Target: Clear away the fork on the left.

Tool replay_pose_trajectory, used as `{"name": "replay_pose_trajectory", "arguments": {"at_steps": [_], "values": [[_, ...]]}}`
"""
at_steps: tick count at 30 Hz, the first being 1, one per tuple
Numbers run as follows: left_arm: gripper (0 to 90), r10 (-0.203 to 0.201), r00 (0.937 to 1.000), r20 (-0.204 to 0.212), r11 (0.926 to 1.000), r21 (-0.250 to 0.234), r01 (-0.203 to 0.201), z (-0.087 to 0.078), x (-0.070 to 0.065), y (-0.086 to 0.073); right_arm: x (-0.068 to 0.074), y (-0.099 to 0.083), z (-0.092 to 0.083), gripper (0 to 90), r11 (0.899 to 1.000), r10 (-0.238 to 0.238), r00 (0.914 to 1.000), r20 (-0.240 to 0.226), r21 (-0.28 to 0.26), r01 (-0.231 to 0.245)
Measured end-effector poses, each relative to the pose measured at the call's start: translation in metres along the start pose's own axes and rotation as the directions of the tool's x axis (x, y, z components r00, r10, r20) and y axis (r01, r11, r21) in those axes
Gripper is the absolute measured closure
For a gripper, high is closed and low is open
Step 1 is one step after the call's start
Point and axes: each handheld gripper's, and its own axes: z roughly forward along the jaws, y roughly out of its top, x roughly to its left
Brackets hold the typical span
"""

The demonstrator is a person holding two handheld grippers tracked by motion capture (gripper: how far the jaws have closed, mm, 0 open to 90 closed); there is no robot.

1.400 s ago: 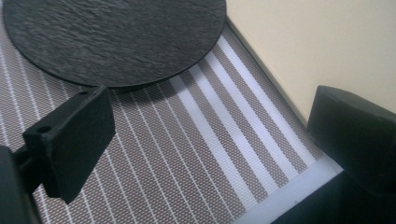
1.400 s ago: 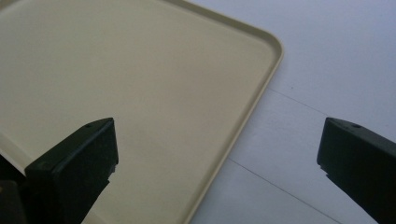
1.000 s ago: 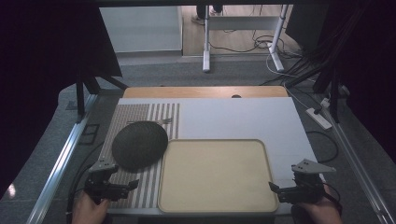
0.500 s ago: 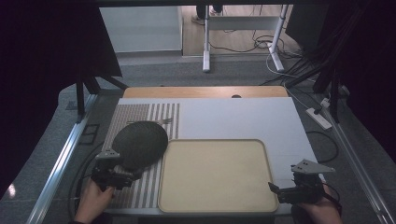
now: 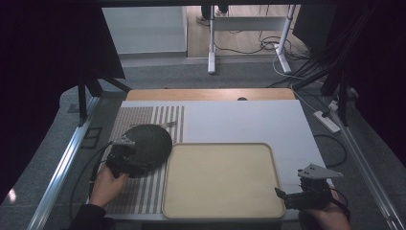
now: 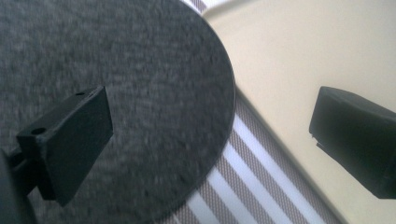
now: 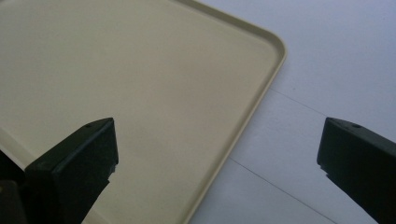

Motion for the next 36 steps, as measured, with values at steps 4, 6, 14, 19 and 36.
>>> {"name": "replay_pose_trajectory", "arguments": {"at_steps": [4, 6, 14, 19, 36], "values": [[0.5, 0.007, 0.9999, 0.008, 1.0000, -0.005, -0.007, 0.008, 0.003, 0.013, 0.000, 0.000, 0.000, 0.0, 1.000, 0.000, 1.0000, -0.001, 0.000, 0.000], [0.5, 0.015, 0.9999, 0.007, 0.9999, 0.005, -0.015, 0.013, 0.004, 0.019, 0.000, 0.000, 0.000, 0.0, 1.000, 0.000, 1.0000, -0.002, 0.000, 0.000], [0.6, 0.040, 0.9992, -0.005, 0.9988, 0.028, -0.040, 0.031, 0.008, 0.039, 0.000, 0.000, 0.000, 0.0, 1.000, 0.000, 1.0000, -0.002, 0.001, 0.000], [0.9, 0.043, 0.9990, -0.014, 0.9986, 0.031, -0.042, 0.039, 0.011, 0.048, -0.001, 0.000, 0.000, 0.0, 1.000, 0.001, 1.0000, -0.005, -0.002, -0.001], [0.2, 0.071, 0.9975, 0.000, 0.9957, 0.060, -0.070, 0.071, 0.024, 0.074, 0.000, 0.000, 0.000, 0.0, 1.000, -0.003, 1.0000, -0.007, 0.002, 0.003]]}}
